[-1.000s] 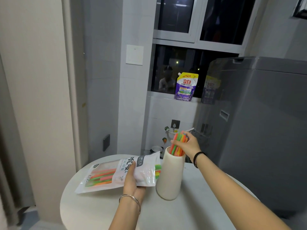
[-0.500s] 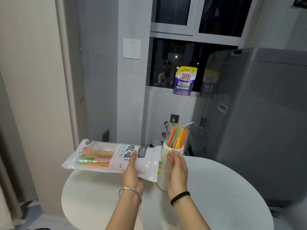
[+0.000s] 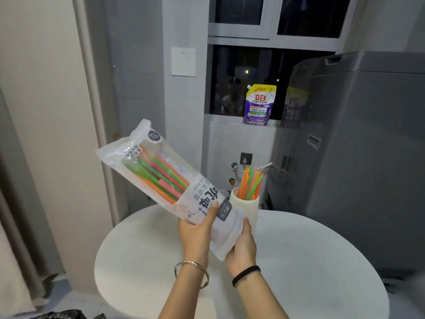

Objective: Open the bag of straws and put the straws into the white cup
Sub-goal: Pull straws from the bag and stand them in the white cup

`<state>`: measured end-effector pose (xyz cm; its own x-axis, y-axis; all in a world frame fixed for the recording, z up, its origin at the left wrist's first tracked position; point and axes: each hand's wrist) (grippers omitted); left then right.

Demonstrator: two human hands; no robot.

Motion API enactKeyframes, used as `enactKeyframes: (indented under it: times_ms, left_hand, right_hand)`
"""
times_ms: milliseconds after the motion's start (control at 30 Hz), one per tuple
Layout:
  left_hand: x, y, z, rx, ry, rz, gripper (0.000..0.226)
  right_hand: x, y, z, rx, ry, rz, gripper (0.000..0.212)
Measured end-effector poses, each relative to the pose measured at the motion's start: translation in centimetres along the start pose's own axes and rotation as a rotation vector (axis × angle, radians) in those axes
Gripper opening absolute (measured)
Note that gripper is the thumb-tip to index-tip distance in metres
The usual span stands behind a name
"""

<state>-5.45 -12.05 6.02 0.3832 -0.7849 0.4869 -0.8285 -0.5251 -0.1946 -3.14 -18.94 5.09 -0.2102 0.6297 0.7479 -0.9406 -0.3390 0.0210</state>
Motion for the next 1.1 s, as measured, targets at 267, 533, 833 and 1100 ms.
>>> enactKeyframes:
  times_ms: [267,533,833,1100]
  left_hand:
    - [-1.5,-0.1,0.0,-0.116,0.303,-0.132,0.049]
    - [-3.2,-0.9,0.0,-0.286,0.591,-0.170,0.051]
    - [-1.1,-0.1,1.1,-0.314,0.604,-0.105,0.049]
    - [-1.9,-0.5,0.8,-0.293,0.633,-0.152,0.049]
  right_hand:
    - [-0.9,0.3,0.8,-0.169,0.773,0.019,0.011]
    - [-1.8,-0.4,4.0,-0.300,0.708,-0.004,0.022]
    - [-1.2,0.2,2.2,-0.090,0.616,0.090,0.012]
    - [-2.2,-0.1,5.1,-0.200,0.653,0.052,0.015]
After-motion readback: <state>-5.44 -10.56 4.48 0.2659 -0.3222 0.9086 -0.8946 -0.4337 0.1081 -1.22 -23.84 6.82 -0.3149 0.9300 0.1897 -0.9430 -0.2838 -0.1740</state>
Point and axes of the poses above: each hand's wrist, its own y-axis away from the middle knuckle, its own x-axis out of the palm, z = x × y, and after that the axes turned 15 degrees about z, right-handed
